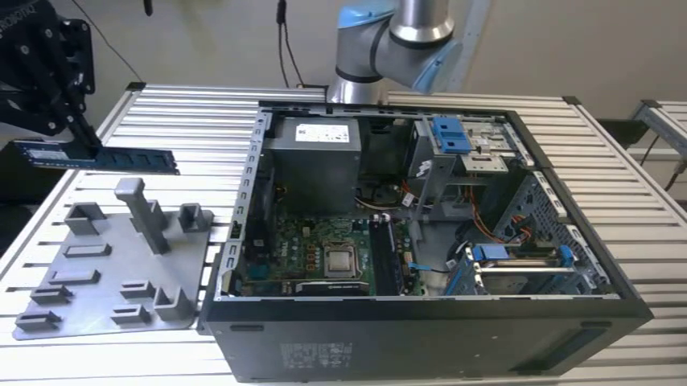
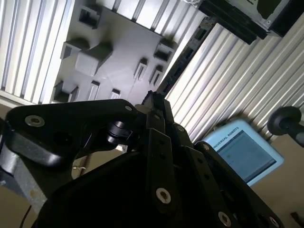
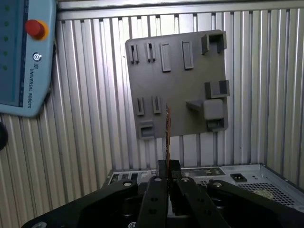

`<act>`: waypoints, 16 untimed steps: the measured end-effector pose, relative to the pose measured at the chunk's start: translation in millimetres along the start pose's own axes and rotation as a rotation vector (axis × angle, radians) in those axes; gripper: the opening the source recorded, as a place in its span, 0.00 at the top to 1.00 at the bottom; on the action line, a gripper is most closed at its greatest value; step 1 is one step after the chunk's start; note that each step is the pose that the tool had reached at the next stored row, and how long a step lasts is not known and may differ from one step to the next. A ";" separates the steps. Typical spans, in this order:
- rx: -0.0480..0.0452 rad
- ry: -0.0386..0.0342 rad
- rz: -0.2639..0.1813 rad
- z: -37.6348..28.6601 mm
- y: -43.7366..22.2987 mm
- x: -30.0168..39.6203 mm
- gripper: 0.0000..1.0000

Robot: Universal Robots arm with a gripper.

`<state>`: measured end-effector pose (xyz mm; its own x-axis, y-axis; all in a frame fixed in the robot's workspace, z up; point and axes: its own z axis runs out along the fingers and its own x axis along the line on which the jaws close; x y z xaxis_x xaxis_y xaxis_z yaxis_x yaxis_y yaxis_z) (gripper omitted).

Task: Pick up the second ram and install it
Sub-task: 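Pick up the second ram and move it above second insertion slot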

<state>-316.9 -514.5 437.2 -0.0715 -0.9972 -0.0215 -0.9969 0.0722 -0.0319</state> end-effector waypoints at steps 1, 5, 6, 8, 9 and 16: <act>0.0000 0.0000 0.000 0.1 -2.1 -0.1 0.86; 0.0000 0.0000 0.000 0.4 -10.7 -0.8 0.86; 0.0000 0.0000 0.000 0.4 -12.8 -0.9 0.86; 0.0000 0.0000 0.000 0.6 -16.9 -1.2 0.86; -0.0001 0.0000 0.000 0.6 -18.8 -1.4 0.86; 0.0000 0.0000 0.000 1.1 -32.7 -2.4 0.86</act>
<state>-284.1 -514.4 437.2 -0.0716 -0.9972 -0.0215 -0.9969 0.0723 -0.0318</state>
